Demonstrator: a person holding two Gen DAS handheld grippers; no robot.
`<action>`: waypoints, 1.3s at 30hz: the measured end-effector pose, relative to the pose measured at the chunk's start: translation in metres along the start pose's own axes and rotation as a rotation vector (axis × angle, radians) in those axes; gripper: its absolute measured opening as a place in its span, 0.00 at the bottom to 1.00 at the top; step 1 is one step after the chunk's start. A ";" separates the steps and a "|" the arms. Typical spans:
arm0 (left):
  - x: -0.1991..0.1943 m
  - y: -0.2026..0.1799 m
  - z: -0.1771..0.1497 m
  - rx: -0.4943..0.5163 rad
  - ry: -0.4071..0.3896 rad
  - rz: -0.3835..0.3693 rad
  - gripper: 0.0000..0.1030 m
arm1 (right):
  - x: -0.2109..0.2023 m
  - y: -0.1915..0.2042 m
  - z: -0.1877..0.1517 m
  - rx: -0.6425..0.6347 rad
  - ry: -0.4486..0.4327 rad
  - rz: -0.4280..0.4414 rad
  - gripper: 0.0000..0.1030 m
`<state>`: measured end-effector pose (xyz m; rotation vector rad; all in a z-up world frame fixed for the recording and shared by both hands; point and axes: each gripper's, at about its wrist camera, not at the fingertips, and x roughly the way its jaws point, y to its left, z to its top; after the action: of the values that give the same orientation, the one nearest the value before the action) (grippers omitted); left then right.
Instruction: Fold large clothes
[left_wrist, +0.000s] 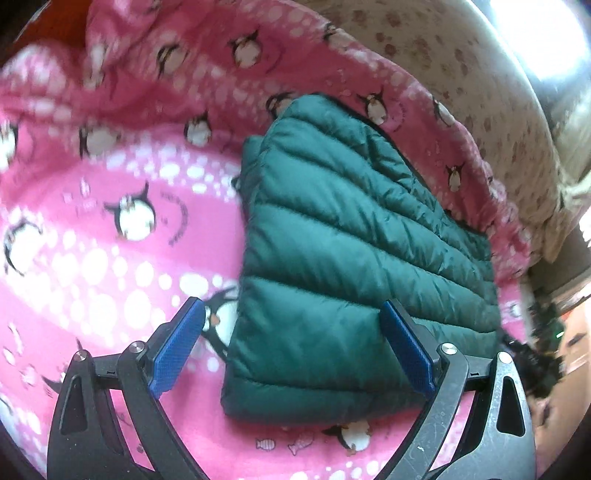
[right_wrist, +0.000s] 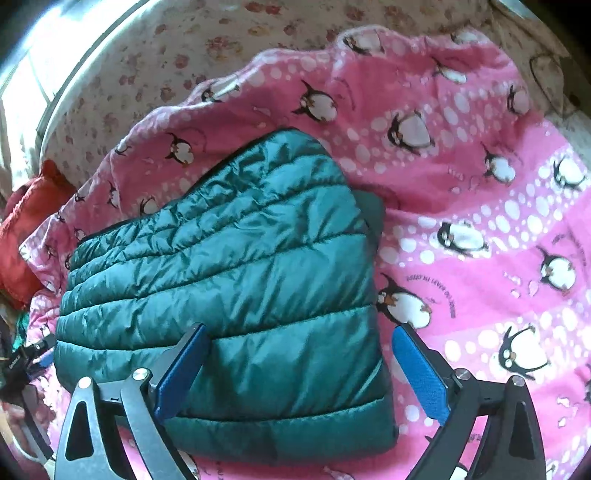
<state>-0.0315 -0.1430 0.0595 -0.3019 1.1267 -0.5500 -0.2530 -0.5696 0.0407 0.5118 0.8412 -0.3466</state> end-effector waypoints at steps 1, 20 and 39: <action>0.001 0.004 -0.001 -0.020 0.004 -0.016 0.93 | 0.000 -0.004 -0.002 0.024 0.003 0.022 0.96; 0.046 -0.009 0.007 -0.019 0.070 -0.105 0.99 | 0.050 -0.029 -0.003 0.146 0.125 0.313 1.00; -0.018 -0.021 -0.011 0.060 0.034 -0.171 0.43 | -0.017 0.001 -0.013 0.085 0.067 0.368 0.45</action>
<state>-0.0530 -0.1501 0.0792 -0.3403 1.1212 -0.7413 -0.2710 -0.5600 0.0469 0.7472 0.7804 -0.0268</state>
